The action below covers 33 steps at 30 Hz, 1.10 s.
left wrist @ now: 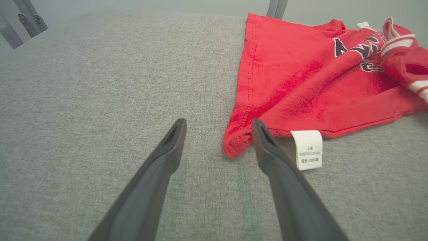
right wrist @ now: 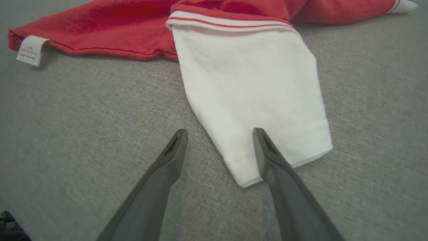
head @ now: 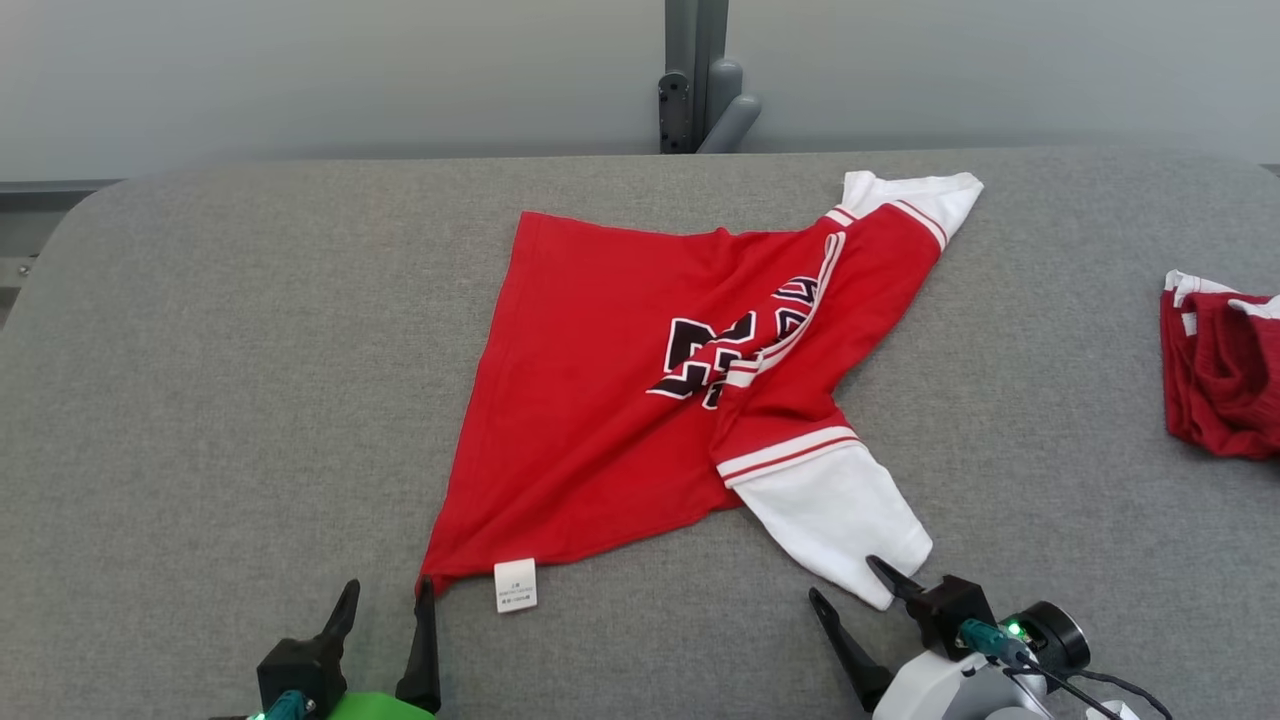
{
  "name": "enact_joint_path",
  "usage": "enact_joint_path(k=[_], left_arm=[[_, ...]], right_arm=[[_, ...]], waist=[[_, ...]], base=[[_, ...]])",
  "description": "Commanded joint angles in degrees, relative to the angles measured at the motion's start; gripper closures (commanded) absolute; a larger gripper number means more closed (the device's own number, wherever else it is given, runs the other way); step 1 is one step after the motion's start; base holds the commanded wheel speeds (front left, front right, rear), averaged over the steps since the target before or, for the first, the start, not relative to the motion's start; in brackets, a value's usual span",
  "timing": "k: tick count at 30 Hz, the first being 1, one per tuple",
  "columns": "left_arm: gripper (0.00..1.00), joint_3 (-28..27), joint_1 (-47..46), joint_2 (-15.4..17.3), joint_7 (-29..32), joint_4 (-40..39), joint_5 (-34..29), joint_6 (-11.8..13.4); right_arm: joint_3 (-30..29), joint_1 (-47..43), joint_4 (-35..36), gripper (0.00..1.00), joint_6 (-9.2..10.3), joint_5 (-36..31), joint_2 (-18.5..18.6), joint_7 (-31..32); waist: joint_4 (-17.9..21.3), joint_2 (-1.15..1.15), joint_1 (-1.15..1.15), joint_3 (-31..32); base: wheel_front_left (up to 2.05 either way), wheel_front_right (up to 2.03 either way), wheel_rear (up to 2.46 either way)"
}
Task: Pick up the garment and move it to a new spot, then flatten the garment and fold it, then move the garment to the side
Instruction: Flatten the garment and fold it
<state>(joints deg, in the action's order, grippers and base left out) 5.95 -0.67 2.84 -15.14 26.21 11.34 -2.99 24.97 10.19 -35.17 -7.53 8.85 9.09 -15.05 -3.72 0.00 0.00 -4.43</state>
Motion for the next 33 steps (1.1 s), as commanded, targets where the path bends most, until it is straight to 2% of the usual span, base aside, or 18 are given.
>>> enact_joint_path(k=[1,2,3,4,5,9,15,18,21,24,26,27,28,33], left_arm=[[0.0,0.1,-0.9,0.2,0.0,-0.1,0.3,0.4],[0.0,0.2,-0.9,0.2,0.0,-0.2,0.5,0.4],[0.0,0.3,-0.9,0.2,0.0,-0.2,0.6,0.5],[0.0,0.4,-1.0,0.2,0.0,-0.3,0.6,0.5],[0.0,0.4,-1.1,0.2,0.0,-0.4,0.7,0.6],[0.0,0.5,-1.0,0.2,0.0,-0.7,0.8,0.6],[0.0,0.4,-0.6,0.2,0.0,-0.9,0.9,0.4],[0.0,0.5,-1.0,0.2,0.0,-0.9,0.8,0.4],[0.0,0.6,-1.3,0.1,0.0,-0.8,0.6,0.4],[0.0,0.8,-1.4,0.1,0.0,-0.6,0.4,0.2],[0.0,0.8,-1.4,0.2,0.0,-0.6,0.3,0.1],[0.0,0.7,-1.4,0.2,0.0,-0.5,0.2,0.1],[0.0,0.7,-1.4,0.2,0.0,-0.5,0.1,0.1],[0.0,0.5,-1.5,0.2,0.0,-0.4,-0.4,0.1]], right_arm=[[-0.1,1.0,-0.9,0.0,0.08,-0.6,-0.1,-0.2],[-0.3,1.2,-1.7,0.21,0.08,-0.6,-0.2,-0.2],[-0.4,1.4,-2.2,0.55,0.08,-0.7,-0.3,-0.1],[-0.6,1.7,-2.3,0.71,0.08,-0.6,-0.4,-0.1],[-0.8,2.0,-2.1,1.0,0.08,-0.4,-0.5,-0.1],[-1.6,2.1,0.0,1.0,0.08,0.5,-0.5,-0.2],[-5.3,0.8,7.9,1.0,0.08,3.5,-0.1,-0.2],[-10.4,0.2,12.2,1.0,0.08,7.6,-1.0,-0.2],[-18.0,-1.2,14.0,1.0,0.08,12.6,-2.7,-0.2],[-24.5,-1.1,12.8,1.0,0.08,16.2,-3.8,-0.2],[-27.6,-1.3,9.8,1.0,0.06,15.6,-4.1,-0.2],[-29.2,-1.4,6.7,0.7,0.07,15.6,-4.3,-0.2],[-31.3,-0.6,4.5,0.0,0.07,15.5,-4.3,-0.2],[-36.5,0.7,0.7,0.0,0.05,7.9,-4.5,-0.2]], waist=[[-0.5,0.0,0.0,-0.4],[-0.6,0.0,0.0,-0.5],[-0.7,0.0,0.0,-0.6],[-0.8,0.0,0.0,-0.7],[-0.9,0.0,0.0,-0.8],[-0.7,0.0,0.0,-0.9],[0.7,0.0,0.0,-1.1],[1.5,0.0,0.0,-1.2],[2.3,0.0,0.0,-1.0],[2.8,0.0,0.0,-0.9],[3.1,0.0,0.0,-0.9],[3.2,0.0,0.0,-0.8],[3.4,0.0,0.0,-0.8],[3.6,0.0,0.0,-0.7]], base=[[0.0,0.0,0.0],[0.0,0.0,0.0],[0.0,0.0,0.0],[0.0,0.0,0.0],[0.0,0.0,0.0],[0.0,0.0,0.0],[0.0,0.0,0.0],[0.0,0.0,0.0],[0.0,0.0,0.0],[0.0,0.0,0.0],[0.0,0.0,0.0],[0.0,0.0,0.0],[0.0,0.0,0.0],[0.0,0.0,0.0]])
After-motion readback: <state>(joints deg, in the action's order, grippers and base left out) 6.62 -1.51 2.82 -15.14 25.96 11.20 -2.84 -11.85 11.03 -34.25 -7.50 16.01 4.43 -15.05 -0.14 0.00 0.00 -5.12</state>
